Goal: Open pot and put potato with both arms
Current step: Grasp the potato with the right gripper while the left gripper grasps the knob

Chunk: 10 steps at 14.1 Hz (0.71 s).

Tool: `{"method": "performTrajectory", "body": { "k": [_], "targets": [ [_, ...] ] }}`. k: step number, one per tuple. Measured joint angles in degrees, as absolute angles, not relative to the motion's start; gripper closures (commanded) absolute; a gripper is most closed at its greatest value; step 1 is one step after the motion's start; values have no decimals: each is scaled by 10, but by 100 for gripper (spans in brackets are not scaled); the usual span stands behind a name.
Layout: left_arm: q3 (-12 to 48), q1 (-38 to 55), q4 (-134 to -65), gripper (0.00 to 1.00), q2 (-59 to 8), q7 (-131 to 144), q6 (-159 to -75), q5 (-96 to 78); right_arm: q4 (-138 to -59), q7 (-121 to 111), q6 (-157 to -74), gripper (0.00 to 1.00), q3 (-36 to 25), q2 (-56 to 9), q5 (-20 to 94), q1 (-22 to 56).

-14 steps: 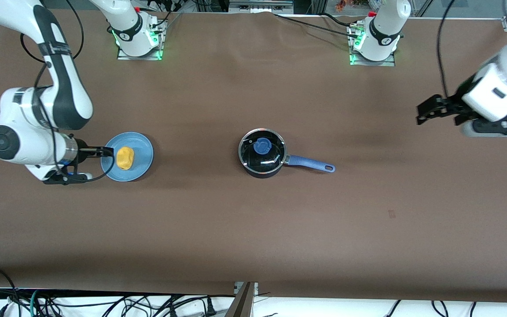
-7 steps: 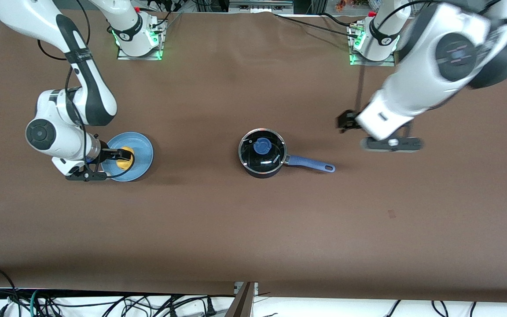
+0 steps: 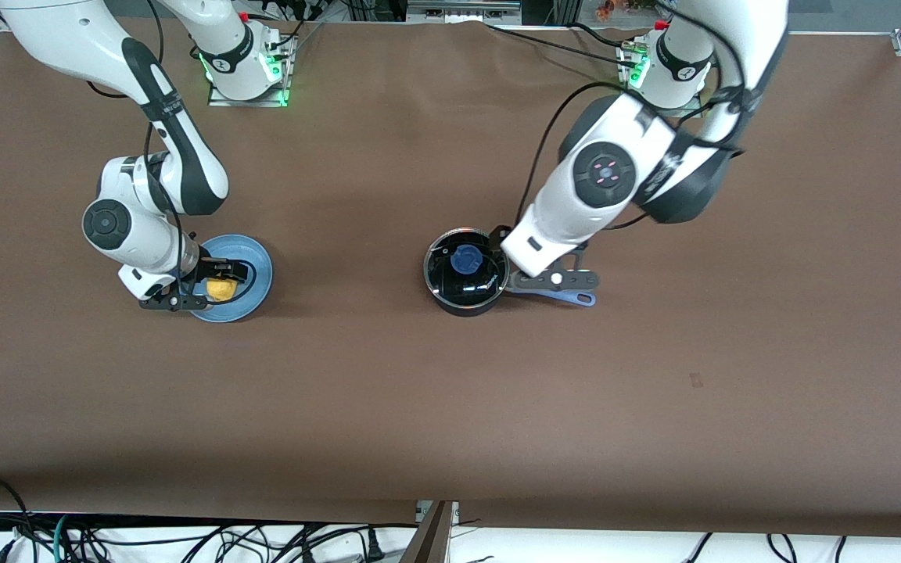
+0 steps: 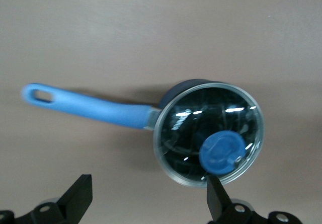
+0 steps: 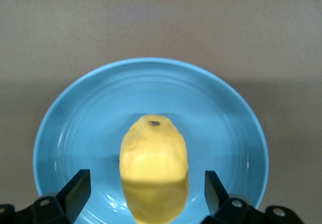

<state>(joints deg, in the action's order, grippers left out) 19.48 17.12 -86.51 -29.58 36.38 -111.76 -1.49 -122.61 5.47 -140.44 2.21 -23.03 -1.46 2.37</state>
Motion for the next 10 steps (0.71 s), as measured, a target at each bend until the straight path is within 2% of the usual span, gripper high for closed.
{"method": "performTrajectory", "body": {
  "k": [5,6,9,10],
  "targets": [
    [194,229,-865,0,-341,414,-1175,-15,-1231,55,-1405,3,22,-233,-15,24],
    [193,239,-865,0,-345,417,-1175,-15,-1231,55,-1405,10,22,-234,-15,24],
    [192,254,-864,0,-354,420,-1189,-1,-1231,55,-1405,41,22,-235,-15,24],
    [191,256,-864,0,-359,421,-1200,1,-1231,55,-1405,48,22,-235,-15,24]
  ]
}}
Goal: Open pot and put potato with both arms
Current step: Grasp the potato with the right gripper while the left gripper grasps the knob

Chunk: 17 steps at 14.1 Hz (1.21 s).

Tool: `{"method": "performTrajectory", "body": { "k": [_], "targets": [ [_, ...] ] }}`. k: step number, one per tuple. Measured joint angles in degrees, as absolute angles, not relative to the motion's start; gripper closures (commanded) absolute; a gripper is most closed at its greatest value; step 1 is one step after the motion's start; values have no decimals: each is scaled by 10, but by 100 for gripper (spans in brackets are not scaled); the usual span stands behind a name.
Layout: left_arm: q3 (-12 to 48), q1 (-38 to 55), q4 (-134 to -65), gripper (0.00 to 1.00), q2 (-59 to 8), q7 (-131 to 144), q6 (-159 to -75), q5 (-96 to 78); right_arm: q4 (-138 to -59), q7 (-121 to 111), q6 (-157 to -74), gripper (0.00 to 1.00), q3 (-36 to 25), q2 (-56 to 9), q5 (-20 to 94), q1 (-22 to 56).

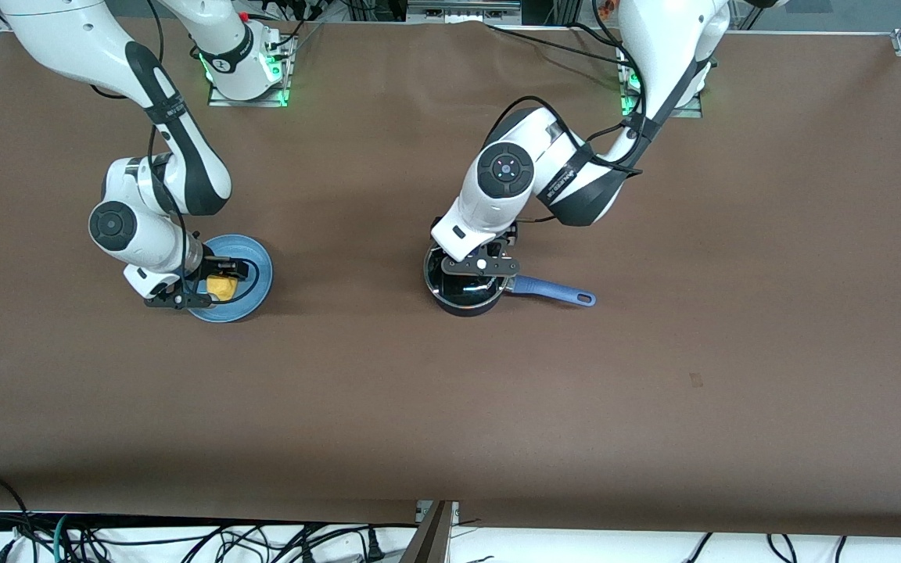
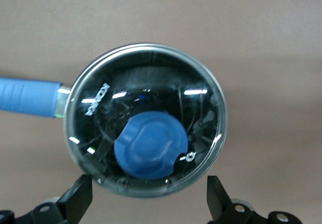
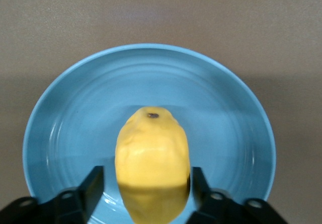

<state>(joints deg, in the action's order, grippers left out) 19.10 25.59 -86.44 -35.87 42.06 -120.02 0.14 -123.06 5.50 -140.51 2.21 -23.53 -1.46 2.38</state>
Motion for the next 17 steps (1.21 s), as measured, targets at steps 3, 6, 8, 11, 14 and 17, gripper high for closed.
{"method": "performTrajectory", "body": {
  "k": [3,6,8,11,14,17],
  "targets": [
    [190,263,-864,0,-373,421,-1224,16,-1231,55,-1406,54,22,-236,-15,24],
    [188,265,-864,0,-381,421,-1232,32,-1231,55,-1406,55,22,-235,-15,24],
    [186,265,-859,0,-383,421,-1235,48,-1231,55,-1407,55,22,-235,-15,24],
    [185,265,-855,7,-384,421,-1235,52,-1229,55,-1409,55,22,-236,-15,24],
    [185,265,-854,22,-386,421,-1235,53,-1228,55,-1410,55,22,-235,-15,24],
    [185,265,-854,39,-388,421,-1235,53,-1225,55,-1411,55,22,-235,-15,24]
  ]
}}
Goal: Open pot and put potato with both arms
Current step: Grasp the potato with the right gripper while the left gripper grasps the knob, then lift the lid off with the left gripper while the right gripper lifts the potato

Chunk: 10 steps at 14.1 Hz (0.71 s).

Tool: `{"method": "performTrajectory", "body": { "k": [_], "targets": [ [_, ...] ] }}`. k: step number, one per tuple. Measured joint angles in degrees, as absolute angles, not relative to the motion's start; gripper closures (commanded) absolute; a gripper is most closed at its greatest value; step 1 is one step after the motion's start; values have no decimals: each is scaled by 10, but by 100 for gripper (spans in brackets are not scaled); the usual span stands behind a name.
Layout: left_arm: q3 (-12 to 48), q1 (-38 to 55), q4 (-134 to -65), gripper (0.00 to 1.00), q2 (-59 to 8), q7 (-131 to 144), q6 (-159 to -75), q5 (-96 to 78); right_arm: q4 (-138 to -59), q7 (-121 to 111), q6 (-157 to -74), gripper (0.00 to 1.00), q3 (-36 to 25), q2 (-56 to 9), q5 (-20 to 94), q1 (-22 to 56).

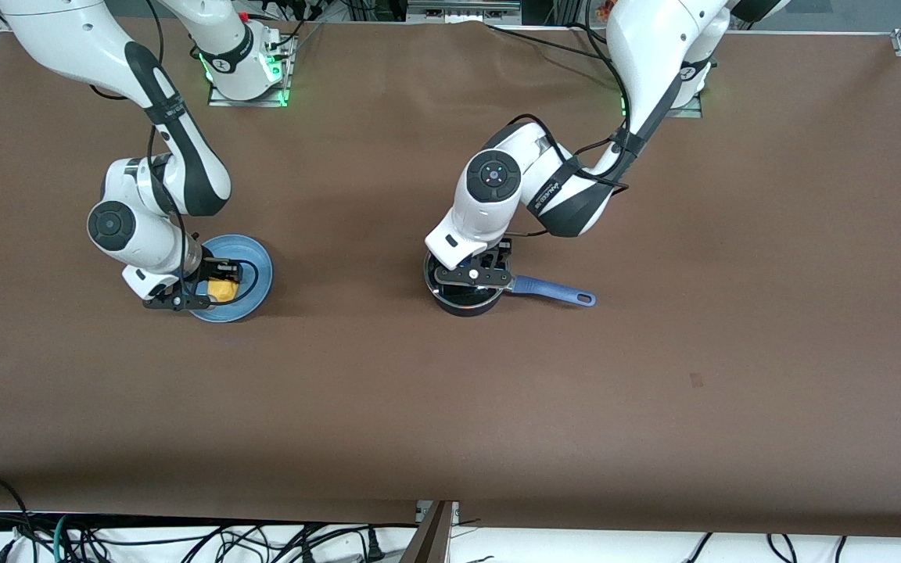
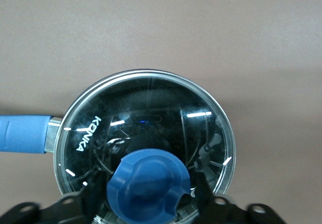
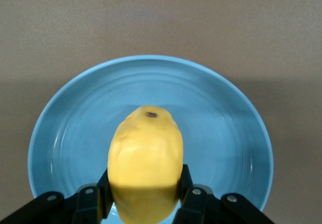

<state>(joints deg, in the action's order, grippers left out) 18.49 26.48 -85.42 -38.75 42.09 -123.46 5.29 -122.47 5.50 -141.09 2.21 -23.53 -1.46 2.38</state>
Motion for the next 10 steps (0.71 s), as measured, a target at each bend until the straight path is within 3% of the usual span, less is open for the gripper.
{"method": "performTrajectory", "body": {
  "k": [6,7,8,10],
  "targets": [
    [184,265,-853,82,-388,421,-1235,53,-1219,55,-1411,55,22,-234,-15,24],
    [184,265,-852,94,-388,421,-1235,53,-1216,55,-1411,55,22,-234,-15,24],
    [183,265,-852,100,-388,421,-1235,53,-1211,54,-1411,55,22,-233,-15,24],
    [182,264,-846,100,-388,421,-1234,53,-1203,54,-1411,55,23,-230,-15,24]
  ]
}}
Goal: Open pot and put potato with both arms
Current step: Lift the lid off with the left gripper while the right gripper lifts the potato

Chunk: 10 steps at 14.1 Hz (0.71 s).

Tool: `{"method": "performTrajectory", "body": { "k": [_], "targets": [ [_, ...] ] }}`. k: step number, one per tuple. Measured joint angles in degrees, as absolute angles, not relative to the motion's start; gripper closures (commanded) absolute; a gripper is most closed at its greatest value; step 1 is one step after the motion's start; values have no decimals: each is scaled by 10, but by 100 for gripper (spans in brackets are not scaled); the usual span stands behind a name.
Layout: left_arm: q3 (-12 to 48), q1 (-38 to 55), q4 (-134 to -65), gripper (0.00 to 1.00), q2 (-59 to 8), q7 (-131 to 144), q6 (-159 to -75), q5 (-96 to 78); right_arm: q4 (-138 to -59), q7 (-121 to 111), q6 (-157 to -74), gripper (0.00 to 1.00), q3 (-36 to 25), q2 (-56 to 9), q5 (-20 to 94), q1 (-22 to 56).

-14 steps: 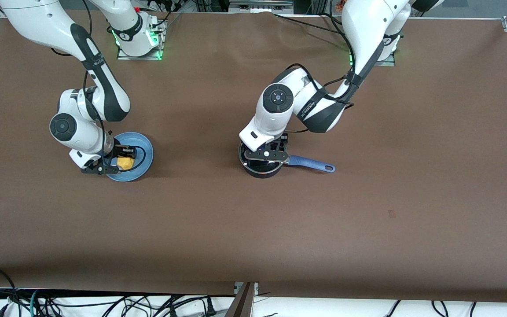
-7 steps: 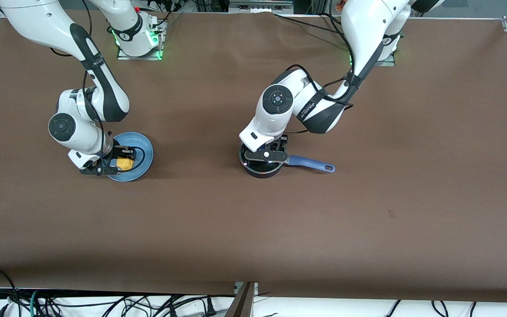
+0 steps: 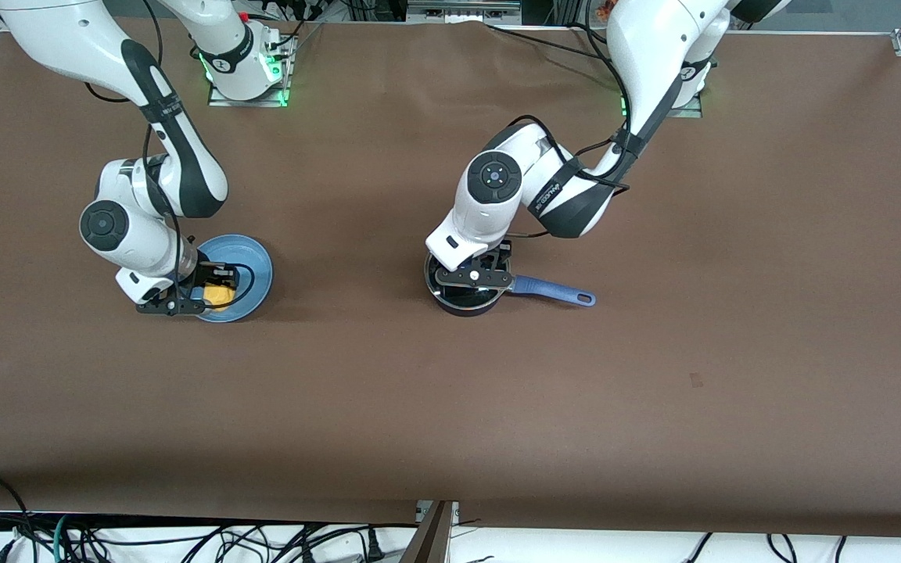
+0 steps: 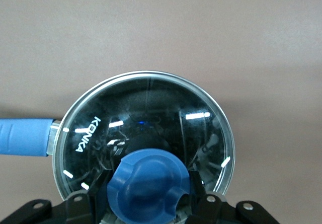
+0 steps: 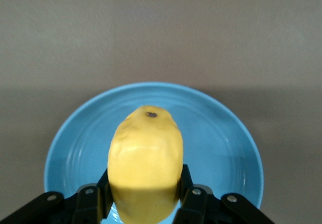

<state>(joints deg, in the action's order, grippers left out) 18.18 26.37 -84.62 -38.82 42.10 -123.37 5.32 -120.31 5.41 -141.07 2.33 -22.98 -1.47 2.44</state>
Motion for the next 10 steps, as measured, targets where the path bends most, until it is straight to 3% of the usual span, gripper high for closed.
{"method": "performTrajectory", "body": {
  "k": [6,10],
  "targets": [
    [176,219,-736,100,-384,401,-1096,53,-1125,69,-1322,55,75,-217,-14,26],
    [174,125,-723,100,-362,225,-1022,54,-1067,139,-1305,55,131,-216,-13,48]
  ]
}}
